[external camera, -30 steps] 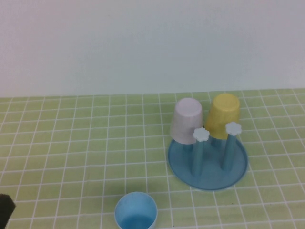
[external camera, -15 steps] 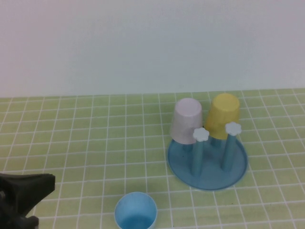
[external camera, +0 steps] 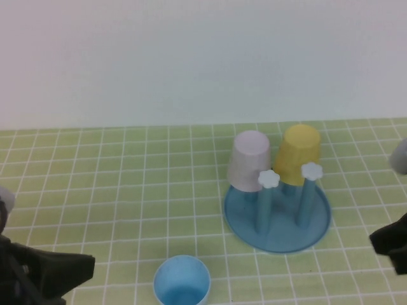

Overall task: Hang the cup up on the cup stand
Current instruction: Pick up the cup from the table

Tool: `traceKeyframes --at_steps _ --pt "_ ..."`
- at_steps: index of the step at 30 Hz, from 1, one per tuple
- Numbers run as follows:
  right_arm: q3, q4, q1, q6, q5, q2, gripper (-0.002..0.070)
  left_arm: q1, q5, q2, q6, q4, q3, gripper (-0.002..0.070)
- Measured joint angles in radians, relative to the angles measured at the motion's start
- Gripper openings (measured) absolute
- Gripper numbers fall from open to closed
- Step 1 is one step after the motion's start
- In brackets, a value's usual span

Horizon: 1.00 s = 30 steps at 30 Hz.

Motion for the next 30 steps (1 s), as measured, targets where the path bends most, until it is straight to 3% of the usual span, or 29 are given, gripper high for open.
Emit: traceKeyframes --at_steps 7,14,18,21,24,27,30 --pt "-0.002 -0.039 0.108 0.059 0.002 0.066 -0.0001 0.000 0.040 0.034 -0.008 0.025 -0.002 -0.0002" --pt "-0.002 -0.025 0.116 0.025 -0.034 0.103 -0.0001 0.000 0.061 0.060 -0.010 0.037 -0.022 -0.0002" --pt "-0.002 -0.011 0.116 0.018 -0.047 0.109 -0.0001 0.000 0.054 0.085 0.011 -0.057 -0.078 -0.0002" --pt "-0.002 0.000 0.116 0.016 -0.053 0.115 -0.0001 -0.002 0.093 0.137 0.000 0.001 -0.140 -0.0002" --pt "-0.002 0.002 0.116 0.015 -0.055 0.115 -0.0001 -0.078 0.107 0.197 -0.065 0.140 -0.191 -0.0002" --pt "-0.002 0.002 0.116 0.015 -0.055 0.116 -0.0001 -0.230 0.097 0.258 -0.129 0.256 -0.229 -0.0002" --pt "-0.002 0.002 0.116 0.014 -0.051 0.116 -0.0001 -0.347 0.043 0.317 -0.316 0.408 -0.272 -0.0002"
